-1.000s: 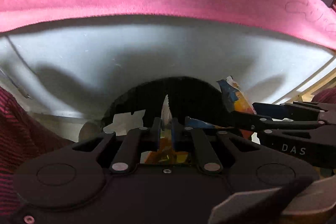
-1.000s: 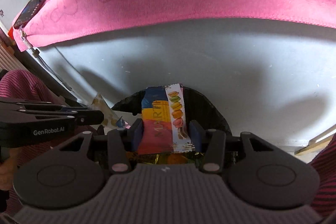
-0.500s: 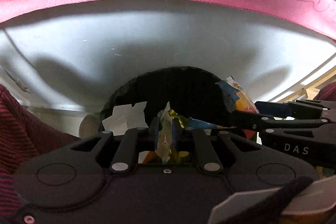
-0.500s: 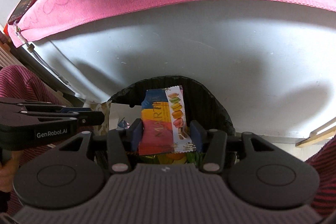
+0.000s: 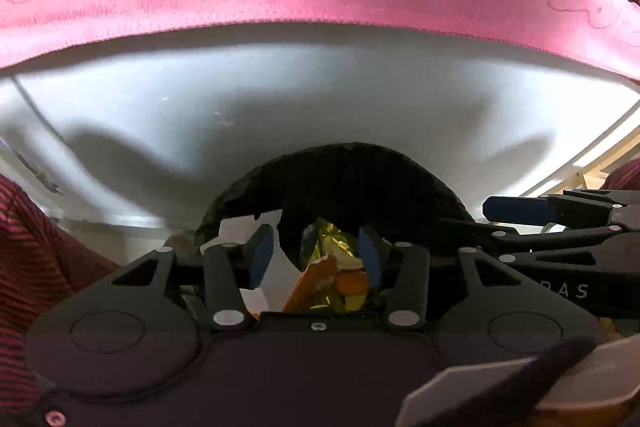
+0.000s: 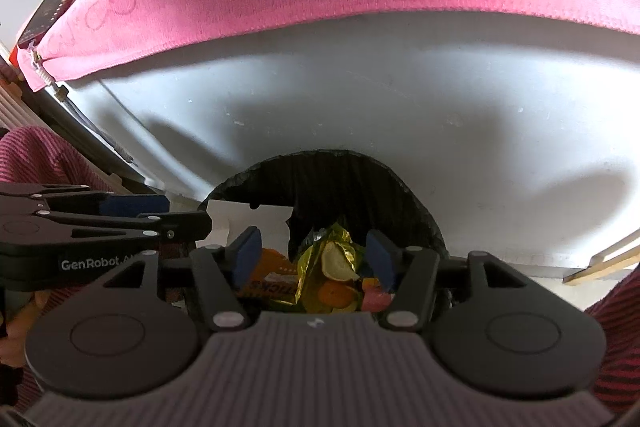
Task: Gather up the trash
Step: 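Open both grippers in the bin and raise them over the towel, then grasp the white 'Bag' packet with the right gripper while the left gripper grasps a clear wrapper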
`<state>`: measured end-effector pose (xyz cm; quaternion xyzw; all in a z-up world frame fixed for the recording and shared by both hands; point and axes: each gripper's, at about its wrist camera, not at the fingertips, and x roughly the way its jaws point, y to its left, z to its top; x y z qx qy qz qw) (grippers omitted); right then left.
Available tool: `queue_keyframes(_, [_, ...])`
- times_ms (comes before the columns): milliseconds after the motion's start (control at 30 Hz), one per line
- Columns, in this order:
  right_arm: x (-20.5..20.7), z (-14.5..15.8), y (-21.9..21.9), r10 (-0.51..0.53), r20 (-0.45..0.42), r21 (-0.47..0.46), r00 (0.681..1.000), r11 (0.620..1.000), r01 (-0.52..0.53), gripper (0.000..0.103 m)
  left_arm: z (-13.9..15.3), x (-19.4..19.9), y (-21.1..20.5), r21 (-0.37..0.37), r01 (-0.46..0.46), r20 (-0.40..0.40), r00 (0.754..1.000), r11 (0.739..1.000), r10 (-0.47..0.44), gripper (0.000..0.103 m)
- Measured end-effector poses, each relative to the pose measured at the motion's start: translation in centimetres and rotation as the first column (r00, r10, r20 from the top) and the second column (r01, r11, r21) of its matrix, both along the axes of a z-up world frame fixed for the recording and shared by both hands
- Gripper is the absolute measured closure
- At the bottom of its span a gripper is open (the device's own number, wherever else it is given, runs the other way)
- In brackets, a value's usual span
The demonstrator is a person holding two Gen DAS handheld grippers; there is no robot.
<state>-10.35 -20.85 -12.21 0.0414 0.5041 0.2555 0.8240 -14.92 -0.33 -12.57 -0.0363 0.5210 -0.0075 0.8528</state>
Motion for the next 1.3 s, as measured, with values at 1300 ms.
queue_keyframes(1300, [16.7, 20.8, -3.7, -0.186, 0.405, 0.205, 0.895, 0.973, 0.109, 0.02, 21.5, 19.0, 2.6, 0.023, 0.073, 0.473, 0.878, 0.997, -0.075, 0.033])
